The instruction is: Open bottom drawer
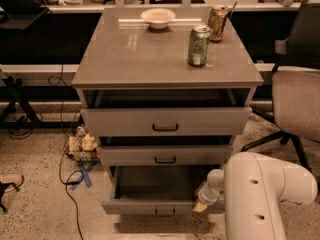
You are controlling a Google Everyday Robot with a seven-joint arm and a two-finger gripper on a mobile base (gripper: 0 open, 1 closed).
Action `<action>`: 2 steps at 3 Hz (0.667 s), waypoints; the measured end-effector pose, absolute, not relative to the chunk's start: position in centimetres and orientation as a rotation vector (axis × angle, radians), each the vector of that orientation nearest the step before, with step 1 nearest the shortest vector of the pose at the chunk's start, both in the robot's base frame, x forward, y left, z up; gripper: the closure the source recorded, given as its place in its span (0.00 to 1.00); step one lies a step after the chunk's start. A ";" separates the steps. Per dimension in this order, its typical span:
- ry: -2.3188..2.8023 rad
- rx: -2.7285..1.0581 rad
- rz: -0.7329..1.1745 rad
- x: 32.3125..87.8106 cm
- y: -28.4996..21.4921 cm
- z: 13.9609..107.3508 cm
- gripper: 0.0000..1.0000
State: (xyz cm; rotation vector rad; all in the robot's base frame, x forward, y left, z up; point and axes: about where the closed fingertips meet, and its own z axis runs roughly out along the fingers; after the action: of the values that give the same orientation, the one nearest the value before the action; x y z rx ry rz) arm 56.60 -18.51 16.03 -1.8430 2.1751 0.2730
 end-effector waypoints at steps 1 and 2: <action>2.177 -1.833 0.276 56.2 -18.6 16.2 1.00; 2.197 -1.728 0.303 52.4 -19.6 15.1 1.00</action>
Offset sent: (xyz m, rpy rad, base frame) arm -0.1915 -0.0593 -0.0500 0.2622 -0.0669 -0.3419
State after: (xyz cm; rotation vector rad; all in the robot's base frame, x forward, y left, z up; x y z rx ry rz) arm 52.39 -19.59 15.06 -1.7276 2.1970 0.3033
